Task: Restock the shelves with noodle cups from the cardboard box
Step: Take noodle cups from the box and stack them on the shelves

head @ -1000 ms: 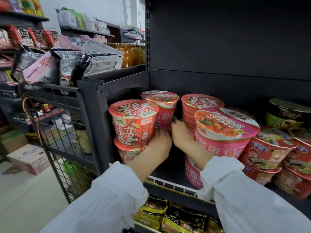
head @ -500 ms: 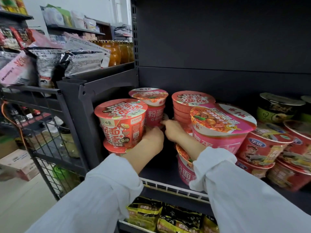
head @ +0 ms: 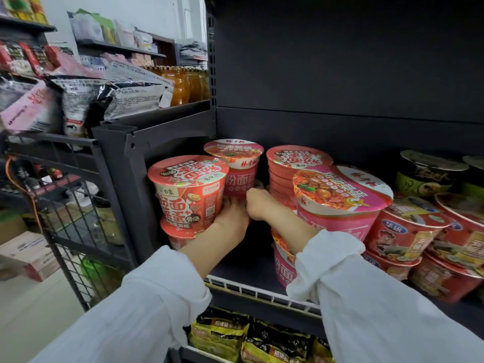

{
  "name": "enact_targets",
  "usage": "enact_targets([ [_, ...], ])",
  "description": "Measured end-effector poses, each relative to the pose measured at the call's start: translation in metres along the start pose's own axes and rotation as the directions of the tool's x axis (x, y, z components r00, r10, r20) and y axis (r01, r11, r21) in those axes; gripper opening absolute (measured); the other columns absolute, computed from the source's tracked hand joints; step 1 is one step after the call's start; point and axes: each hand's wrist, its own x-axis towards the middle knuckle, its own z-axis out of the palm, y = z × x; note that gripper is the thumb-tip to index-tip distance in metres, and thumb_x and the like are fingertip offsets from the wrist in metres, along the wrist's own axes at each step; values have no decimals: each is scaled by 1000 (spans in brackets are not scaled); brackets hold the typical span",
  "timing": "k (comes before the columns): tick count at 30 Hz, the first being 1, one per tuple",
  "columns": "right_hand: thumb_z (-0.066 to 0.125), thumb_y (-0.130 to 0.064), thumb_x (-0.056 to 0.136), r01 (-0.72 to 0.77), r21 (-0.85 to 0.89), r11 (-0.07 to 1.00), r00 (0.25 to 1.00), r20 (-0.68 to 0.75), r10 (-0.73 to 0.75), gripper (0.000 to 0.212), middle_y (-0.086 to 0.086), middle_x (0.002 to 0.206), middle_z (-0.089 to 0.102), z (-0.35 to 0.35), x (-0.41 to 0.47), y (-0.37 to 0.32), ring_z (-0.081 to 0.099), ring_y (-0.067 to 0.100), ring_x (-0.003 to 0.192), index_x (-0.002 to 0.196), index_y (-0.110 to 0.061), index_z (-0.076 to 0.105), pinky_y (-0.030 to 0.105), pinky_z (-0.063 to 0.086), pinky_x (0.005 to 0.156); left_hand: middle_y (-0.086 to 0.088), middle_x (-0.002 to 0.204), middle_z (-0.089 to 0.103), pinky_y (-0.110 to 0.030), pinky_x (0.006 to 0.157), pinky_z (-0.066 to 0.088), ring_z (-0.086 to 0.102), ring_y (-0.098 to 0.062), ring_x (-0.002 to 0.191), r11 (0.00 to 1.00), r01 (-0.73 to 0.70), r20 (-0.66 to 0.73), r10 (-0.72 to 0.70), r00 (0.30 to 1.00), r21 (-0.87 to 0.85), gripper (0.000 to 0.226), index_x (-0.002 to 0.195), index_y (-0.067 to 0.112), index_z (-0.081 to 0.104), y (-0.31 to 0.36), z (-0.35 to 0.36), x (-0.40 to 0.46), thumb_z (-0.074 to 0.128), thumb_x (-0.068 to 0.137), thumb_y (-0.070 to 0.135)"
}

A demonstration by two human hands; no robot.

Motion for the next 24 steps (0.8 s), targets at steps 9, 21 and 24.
enact_targets([
  [9,49,-4,90,106,-295,950,979,-135,-151,47,13,139,39,-87,18,-17,41,32,128,137,-8,39,42,41,97,-18,150,24,-35,111,27,32,-29,136,940,19,-59,-41,997,-339,57,148,-2,16,-5,-5,-3,38,96,2],
  [21,51,-9,93,172,-361,917,963,-136,-234,26,15,119,55,-87,34,-18,56,36,110,117,-5,60,32,37,75,-8,141,46,-32,107,34,46,-25,129,999,32,-56,-31,998,11,37,135,6,43,0,-15,10,30,100,6],
  [24,58,-12,90,224,-301,927,956,-115,-268,28,13,120,59,-88,38,-12,57,32,109,118,-11,64,34,48,82,-13,139,48,-35,106,33,48,-28,127,996,70,-35,-72,997,-55,39,137,2,37,2,-17,10,29,99,3],
])
